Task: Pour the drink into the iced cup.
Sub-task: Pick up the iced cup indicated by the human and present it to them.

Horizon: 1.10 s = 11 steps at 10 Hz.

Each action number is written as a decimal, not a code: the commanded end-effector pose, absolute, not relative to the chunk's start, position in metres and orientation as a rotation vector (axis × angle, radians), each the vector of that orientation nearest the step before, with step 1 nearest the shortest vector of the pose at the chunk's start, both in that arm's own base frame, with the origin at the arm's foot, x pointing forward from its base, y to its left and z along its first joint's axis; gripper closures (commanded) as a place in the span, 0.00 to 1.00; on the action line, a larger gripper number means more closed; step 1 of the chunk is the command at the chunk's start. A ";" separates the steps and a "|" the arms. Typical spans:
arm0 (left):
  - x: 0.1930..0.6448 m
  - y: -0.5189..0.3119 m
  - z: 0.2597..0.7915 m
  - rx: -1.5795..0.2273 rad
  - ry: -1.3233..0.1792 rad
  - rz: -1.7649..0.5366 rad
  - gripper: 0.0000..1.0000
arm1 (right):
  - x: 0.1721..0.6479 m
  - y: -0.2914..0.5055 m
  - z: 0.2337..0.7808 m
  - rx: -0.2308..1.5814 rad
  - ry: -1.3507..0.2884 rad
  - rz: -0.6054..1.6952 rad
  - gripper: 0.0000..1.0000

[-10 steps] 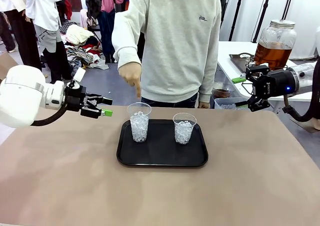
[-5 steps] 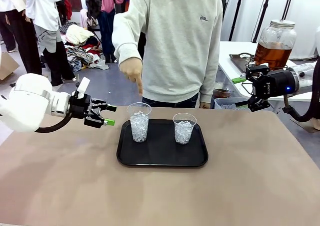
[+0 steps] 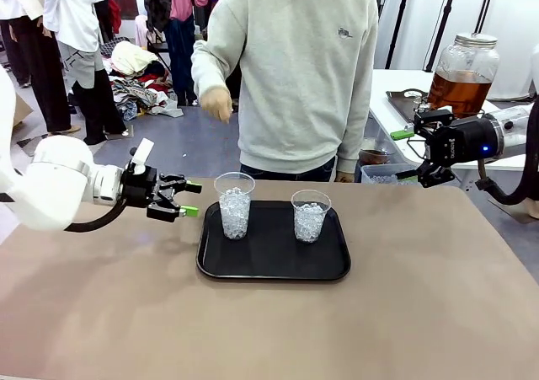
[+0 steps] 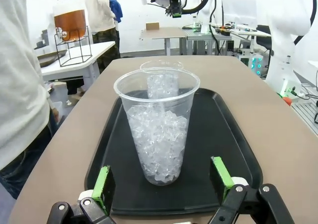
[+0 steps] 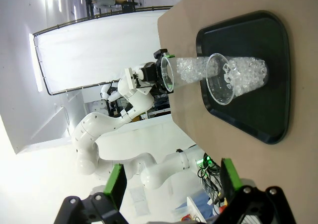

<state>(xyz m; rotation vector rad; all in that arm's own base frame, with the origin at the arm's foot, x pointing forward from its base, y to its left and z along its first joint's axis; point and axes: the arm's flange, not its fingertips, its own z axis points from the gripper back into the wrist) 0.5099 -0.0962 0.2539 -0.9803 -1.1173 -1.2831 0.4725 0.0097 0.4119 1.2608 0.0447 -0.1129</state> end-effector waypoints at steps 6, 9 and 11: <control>0.520 -0.115 0.242 -1.000 -1.143 -1.278 0.00 | 0.473 0.010 0.413 1.263 0.044 -0.113 0.00; 0.526 -0.128 0.242 -0.996 -1.133 -1.287 0.00 | 0.473 0.010 0.413 1.263 0.044 -0.113 0.00; 0.526 -0.134 0.242 -0.997 -1.132 -1.291 0.00 | 0.473 0.010 0.413 1.263 0.044 -0.113 0.00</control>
